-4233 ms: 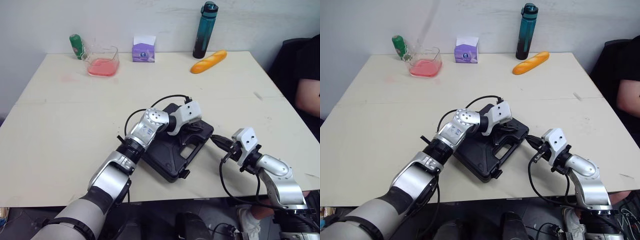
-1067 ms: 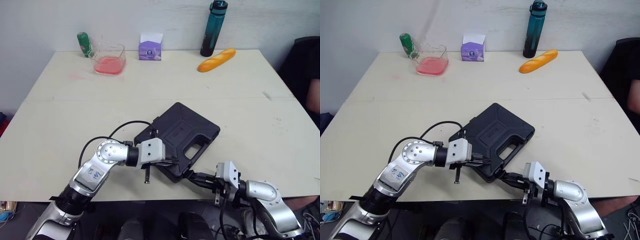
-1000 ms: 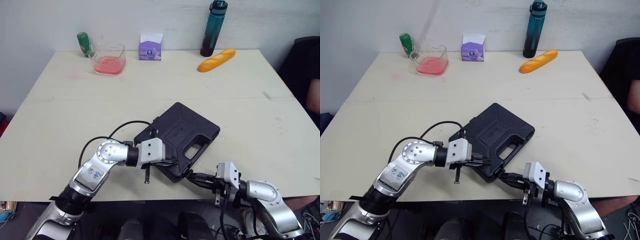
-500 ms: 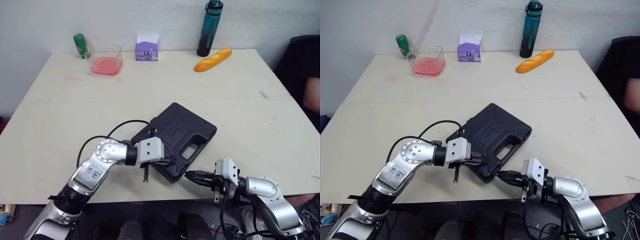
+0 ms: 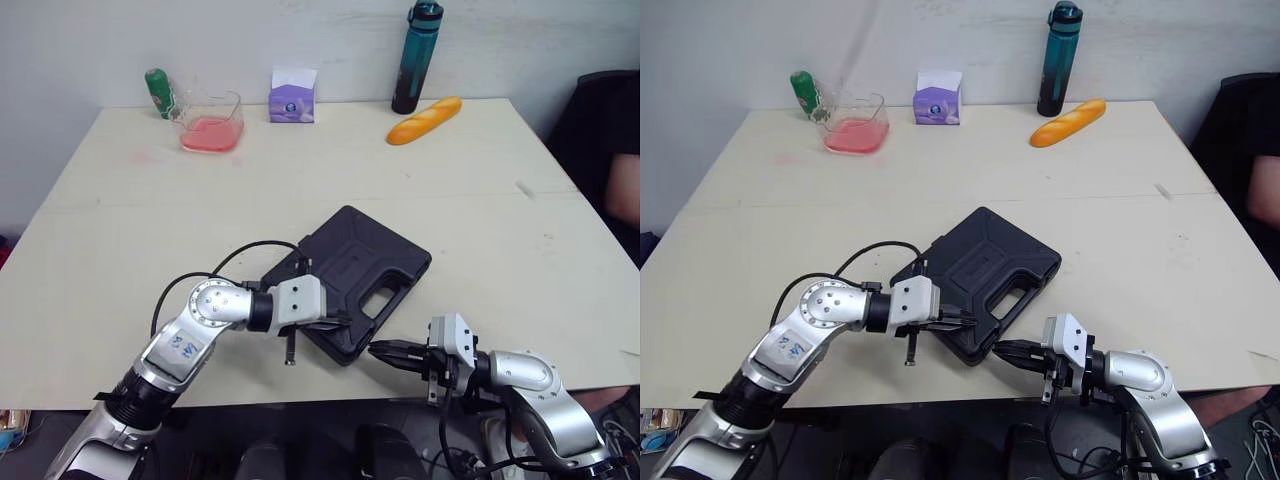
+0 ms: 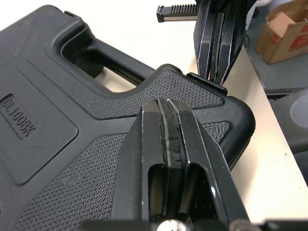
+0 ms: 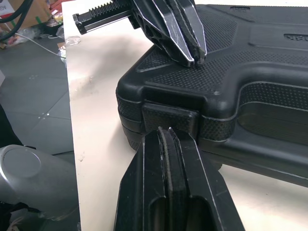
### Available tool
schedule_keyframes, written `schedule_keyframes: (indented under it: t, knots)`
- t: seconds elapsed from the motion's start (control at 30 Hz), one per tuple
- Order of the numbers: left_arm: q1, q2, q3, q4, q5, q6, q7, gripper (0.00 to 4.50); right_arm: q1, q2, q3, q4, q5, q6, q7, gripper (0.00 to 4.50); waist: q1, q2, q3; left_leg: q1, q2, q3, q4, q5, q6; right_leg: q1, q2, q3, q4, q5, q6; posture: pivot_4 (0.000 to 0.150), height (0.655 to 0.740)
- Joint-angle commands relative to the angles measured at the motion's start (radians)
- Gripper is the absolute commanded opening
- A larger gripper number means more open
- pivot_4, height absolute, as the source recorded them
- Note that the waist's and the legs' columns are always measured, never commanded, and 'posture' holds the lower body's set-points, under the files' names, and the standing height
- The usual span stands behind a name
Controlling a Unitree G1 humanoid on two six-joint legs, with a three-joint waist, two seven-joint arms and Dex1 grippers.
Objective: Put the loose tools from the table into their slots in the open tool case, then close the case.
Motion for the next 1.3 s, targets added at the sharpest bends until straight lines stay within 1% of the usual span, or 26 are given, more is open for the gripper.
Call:
schedule_keyframes:
  t: [0.03, 0.07, 0.1, 0.17, 0.2, 0.23, 0.27, 0.33, 0.4, 0.43, 0.5, 0.53, 0.63, 0.7, 0.73, 0.77, 0.8, 0.83, 0.9, 0.97, 1.13, 1.2, 1.3]
  knots:
    - [0.061, 0.003, -0.022, 0.096, 0.037, -0.023, -0.008, 0.05, -0.024, -0.006, -0.024, -0.060, 0.031, -0.015, -0.004, 0.00, 0.000, 0.000, 0.001, 0.000, 0.000, 0.000, 0.000, 0.000, 0.000, 0.000, 0.000, 0.000, 0.000, 0.000, 0.000, 0.150, 0.7400]
    - [0.064, -0.007, 0.006, 0.083, 0.009, -0.050, -0.014, 0.05, -0.024, -0.018, -0.032, -0.064, 0.034, -0.014, 0.003, 0.00, 0.000, 0.000, 0.002, 0.000, 0.000, 0.000, 0.000, 0.000, 0.000, -0.001, 0.000, 0.000, 0.000, 0.000, 0.000, 0.150, 0.7400]
    - [0.065, -0.020, 0.059, 0.049, -0.049, -0.051, -0.013, 0.05, -0.022, -0.038, -0.052, -0.069, 0.045, -0.008, 0.014, 0.00, 0.000, 0.001, 0.003, -0.001, 0.000, 0.000, 0.000, 0.000, 0.000, -0.001, 0.000, 0.000, 0.000, 0.000, 0.000, 0.150, 0.7400]
    - [0.068, -0.017, 0.159, -0.017, -0.132, -0.099, -0.029, 0.05, -0.014, -0.102, -0.106, -0.076, 0.067, -0.005, 0.057, 0.00, 0.000, 0.003, 0.010, -0.003, 0.000, 0.000, 0.000, 0.001, 0.001, -0.002, 0.000, 0.000, 0.000, 0.000, 0.000, 0.150, 0.7400]
    - [0.075, -0.005, 0.196, -0.040, -0.153, -0.120, -0.038, 0.05, -0.011, -0.132, -0.134, -0.075, 0.080, -0.005, 0.074, 0.00, 0.002, 0.003, 0.012, -0.007, 0.000, 0.001, 0.000, 0.003, 0.004, -0.006, 0.000, 0.001, 0.001, 0.000, 0.001, 0.150, 0.7400]
    - [0.084, 0.006, 0.224, -0.052, -0.159, -0.139, -0.041, 0.05, -0.010, -0.154, -0.155, -0.071, 0.089, -0.008, 0.086, 0.00, 0.003, -0.001, 0.014, -0.013, -0.001, 0.001, 0.001, 0.004, 0.004, -0.013, 0.000, 0.000, 0.002, 0.001, 0.001, 0.150, 0.7400]
    - [0.093, 0.013, 0.261, -0.063, -0.169, -0.158, -0.038, 0.05, -0.012, -0.176, -0.182, -0.063, 0.100, -0.009, 0.095, 0.00, 0.004, -0.002, 0.016, -0.018, -0.001, 0.001, 0.002, 0.008, -0.003, -0.019, 0.000, 0.000, 0.004, 0.001, 0.001, 0.150, 0.7400]
    - [0.110, 0.032, 0.319, -0.081, -0.192, -0.171, -0.040, 0.05, -0.021, -0.212, -0.228, -0.039, 0.118, -0.011, 0.117, 0.00, 0.006, -0.004, 0.017, -0.021, -0.001, 0.001, 0.002, 0.010, -0.005, -0.020, 0.002, -0.002, 0.003, 0.001, 0.001, 0.150, 0.7400]
    - [0.144, 0.088, 0.414, -0.083, -0.227, -0.158, -0.059, 0.05, -0.052, -0.269, -0.293, 0.023, 0.135, 0.004, 0.150, 0.00, 0.006, -0.004, 0.019, -0.021, -0.001, 0.002, 0.002, 0.010, -0.004, -0.020, 0.004, -0.007, 0.001, 0.001, 0.001, 0.150, 0.7400]
    - [0.163, 0.108, 0.462, -0.081, -0.247, -0.150, -0.059, 0.01, -0.067, -0.295, -0.318, 0.051, 0.145, 0.022, 0.161, 0.32, 0.004, -0.004, 0.020, -0.021, -0.002, 0.003, 0.002, 0.009, -0.003, -0.020, 0.005, -0.009, 0.001, 0.001, 0.001, 0.150, 0.7400]
    - [0.210, 0.153, 0.553, -0.084, -0.313, -0.094, -0.068, 0.67, -0.103, -0.336, -0.353, 0.118, 0.140, -0.009, 0.199, 1.03, 0.001, -0.005, 0.022, -0.021, -0.003, 0.006, 0.002, 0.008, 0.001, -0.020, 0.005, -0.009, -0.001, 0.002, 0.003, 0.150, 0.7400]
    - [0.243, 0.176, 0.588, -0.080, -0.317, -0.093, -0.077, 0.98, -0.118, -0.358, -0.364, 0.151, 0.136, -0.019, 0.220, 1.45, 0.000, -0.007, 0.024, -0.021, -0.004, 0.007, 0.003, 0.007, 0.002, -0.020, 0.005, -0.009, -0.002, 0.002, 0.004, 0.150, 0.7400]
    - [0.361, 0.238, 0.697, -0.064, -0.312, -0.098, -0.115, 2.44, -0.172, -0.407, -0.390, 0.257, 0.105, -0.070, 0.262, 3.08, 0.000, -0.007, 0.025, -0.021, -0.004, 0.007, 0.003, 0.006, 0.004, -0.019, 0.005, -0.009, -0.004, 0.003, 0.005, 0.150, 0.7400]
    - [0.414, 0.258, 0.754, -0.042, -0.306, -0.105, -0.118, 3.40, -0.198, -0.429, -0.401, 0.308, 0.091, -0.096, 0.281, 4.14, 0.001, -0.005, 0.027, -0.021, -0.004, 0.007, 0.003, 0.005, 0.004, -0.019, 0.005, -0.009, -0.005, 0.003, 0.005, 0.150, 0.7400]
    - [0.438, 0.268, 0.797, -0.018, -0.299, -0.103, -0.108, 3.84, -0.208, -0.448, -0.411, 0.341, 0.080, -0.115, 0.291, 4.50, 0.004, -0.006, 0.027, -0.021, -0.003, 0.007, 0.002, 0.005, 0.004, -0.019, 0.005, -0.009, -0.006, 0.003, 0.005, 0.150, 0.7400]
    - [0.464, 0.275, 0.854, 0.017, -0.294, -0.099, -0.097, 4.31, -0.210, -0.469, -0.429, 0.378, 0.069, -0.131, 0.301, 4.50, 0.005, -0.005, 0.028, -0.022, -0.003, 0.007, 0.002, 0.005, 0.003, -0.019, 0.005, -0.010, -0.006, 0.003, 0.005, 0.150, 0.7400]
    - [0.481, 0.279, 0.893, 0.041, -0.292, -0.096, -0.089, 4.45, -0.212, -0.483, -0.440, 0.405, 0.062, -0.145, 0.309, 4.50, 0.005, -0.004, 0.028, -0.022, -0.003, 0.006, 0.003, 0.005, 0.003, -0.020, 0.005, -0.010, -0.006, 0.003, 0.005, 0.150, 0.7400]
    - [0.517, 0.293, 0.932, 0.092, -0.264, -0.123, -0.099, 4.45, -0.211, -0.494, -0.453, 0.450, 0.045, -0.175, 0.307, 4.50, 0.005, -0.004, 0.029, -0.023, -0.003, 0.007, 0.003, 0.005, 0.003, -0.020, 0.005, -0.010, -0.006, 0.003, 0.005, 0.150, 0.7400]
    - [0.557, 0.310, 0.963, 0.147, -0.230, -0.163, -0.118, 4.45, -0.214, -0.500, -0.461, 0.503, 0.026, -0.212, 0.303, 4.50, 0.000, -0.004, 0.029, -0.023, -0.003, 0.007, 0.002, 0.005, 0.003, -0.021, 0.005, -0.011, -0.007, 0.003, 0.005, 0.150, 0.7400]
    - [0.608, 0.323, 1.026, 0.197, -0.210, -0.169, -0.110, 4.45, -0.234, -0.514, -0.485, 0.615, 0.002, -0.270, 0.291, 4.50, -0.002, -0.004, 0.029, -0.023, -0.003, 0.008, 0.002, 0.004, 0.003, -0.021, 0.005, -0.014, -0.007, 0.003, 0.005, 0.150, 0.7400]
    - [0.648, 0.318, 1.136, 0.216, -0.177, -0.190, -0.041, 4.45, -0.270, -0.565, -0.522, 0.845, -0.029, -0.388, 0.298, 4.50, -0.004, -0.002, 0.030, -0.023, -0.003, 0.010, 0.002, 0.004, 0.004, -0.021, 0.004, -0.012, -0.007, 0.003, 0.005, 0.150, 0.7400]
    - [0.640, 0.323, 1.147, 0.228, -0.186, -0.177, -0.035, 4.45, -0.285, -0.572, -0.516, 0.900, -0.037, -0.424, 0.303, 4.50, -0.005, -0.001, 0.031, -0.023, -0.003, 0.010, 0.002, 0.003, 0.003, -0.022, 0.003, -0.012, -0.006, 0.003, 0.005, 0.150, 0.7400]
    - [0.629, 0.324, 1.132, 0.234, -0.166, -0.183, -0.015, 4.45, -0.311, -0.561, -0.492, 0.951, -0.042, -0.462, 0.314, 4.50, -0.010, -0.001, 0.031, -0.022, -0.001, 0.010, 0.002, 0.003, 0.000, -0.022, 0.003, -0.012, -0.005, 0.003, 0.005, 0.150, 0.7400]
